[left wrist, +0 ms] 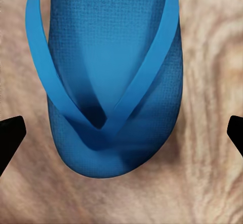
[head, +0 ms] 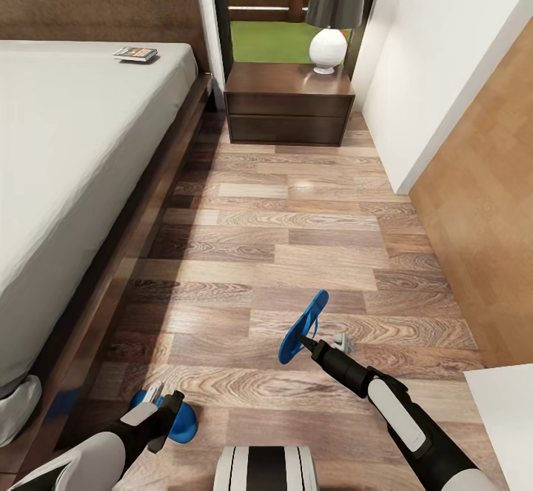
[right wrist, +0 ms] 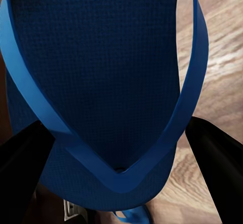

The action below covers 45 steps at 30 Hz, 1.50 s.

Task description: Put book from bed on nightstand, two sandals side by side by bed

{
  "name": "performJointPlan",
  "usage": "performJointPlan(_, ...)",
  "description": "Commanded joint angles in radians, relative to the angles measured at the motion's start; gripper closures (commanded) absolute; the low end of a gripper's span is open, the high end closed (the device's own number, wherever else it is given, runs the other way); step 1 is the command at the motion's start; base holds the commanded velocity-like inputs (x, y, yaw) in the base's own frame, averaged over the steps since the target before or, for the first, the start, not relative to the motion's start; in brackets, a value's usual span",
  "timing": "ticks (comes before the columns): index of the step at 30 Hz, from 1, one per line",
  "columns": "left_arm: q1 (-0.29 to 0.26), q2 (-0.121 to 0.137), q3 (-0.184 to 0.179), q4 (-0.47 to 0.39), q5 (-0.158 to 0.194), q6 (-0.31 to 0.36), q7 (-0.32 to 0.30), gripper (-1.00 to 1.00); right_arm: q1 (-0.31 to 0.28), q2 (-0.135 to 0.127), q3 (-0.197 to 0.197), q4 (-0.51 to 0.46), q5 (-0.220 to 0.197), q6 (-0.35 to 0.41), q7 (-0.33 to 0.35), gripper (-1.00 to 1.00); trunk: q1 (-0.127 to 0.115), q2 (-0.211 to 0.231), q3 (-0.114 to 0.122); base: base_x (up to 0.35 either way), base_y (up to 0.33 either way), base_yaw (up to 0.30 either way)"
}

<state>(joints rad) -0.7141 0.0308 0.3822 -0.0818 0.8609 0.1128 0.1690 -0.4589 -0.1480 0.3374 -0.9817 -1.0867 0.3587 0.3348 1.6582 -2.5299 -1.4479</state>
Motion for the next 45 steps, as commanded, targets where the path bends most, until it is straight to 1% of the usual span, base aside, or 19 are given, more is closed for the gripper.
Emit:
performJointPlan(1, 0.000, 0.000, 0.001, -0.003, 0.003, 0.005, 0.006, -1.00, 0.000, -0.001, 0.002, 0.000, -0.009, 0.003, 0.001, 1.00, 0.000, 0.000, -0.001, 0.000, 0.000, 0.000)
performJointPlan(11, 0.000, 0.000, 0.002, -0.003, 0.003, 0.006, 0.006, -1.00, 0.000, -0.001, 0.002, 0.000, -0.009, 0.003, 0.000, 1.00, 0.000, 0.000, -0.001, 0.000, 0.000, 0.000)
performJointPlan(26, 0.000, 0.000, -0.007, -0.003, -0.007, 0.018, 0.002, -1.00, -0.001, -0.001, 0.002, 0.001, -0.006, 0.003, -0.002, 1.00, -0.007, 0.003, 0.057, 0.000, 0.000, 0.000)
performJointPlan(35, 0.000, 0.011, -0.010, -0.004, -0.010, 0.026, 0.003, -1.00, 0.000, -0.001, 0.002, 0.001, -0.006, 0.003, 0.000, 1.00, -0.011, 0.005, 0.092, 0.000, 0.000, 0.000)
performJointPlan(39, 0.000, 0.015, -0.014, -0.006, -0.015, 0.052, 0.000, -1.00, 0.000, -0.001, 0.003, 0.002, -0.006, 0.002, 0.000, 1.00, -0.013, 0.006, 0.108, 0.000, 0.000, 0.000)
performJointPlan(42, 0.001, 0.021, -0.030, -0.007, -0.022, 0.076, -0.021, -1.00, 0.000, -0.001, 0.003, 0.004, -0.005, 0.002, -0.001, 1.00, -0.014, 0.007, 0.119, 0.000, 0.000, 0.000)
performJointPlan(43, 0.001, 0.029, -0.049, -0.007, -0.025, 0.092, -0.054, -1.00, 0.000, -0.001, 0.003, 0.005, -0.005, 0.002, -0.001, 1.00, -0.015, 0.007, 0.123, 0.000, 0.000, 0.000)
performJointPlan(45, 0.001, 0.036, -0.072, -0.007, -0.027, 0.108, -0.103, -1.00, 0.000, -0.001, 0.003, 0.007, -0.004, 0.002, -0.001, 1.00, -0.015, 0.008, 0.131, 0.000, 0.000, 0.000)
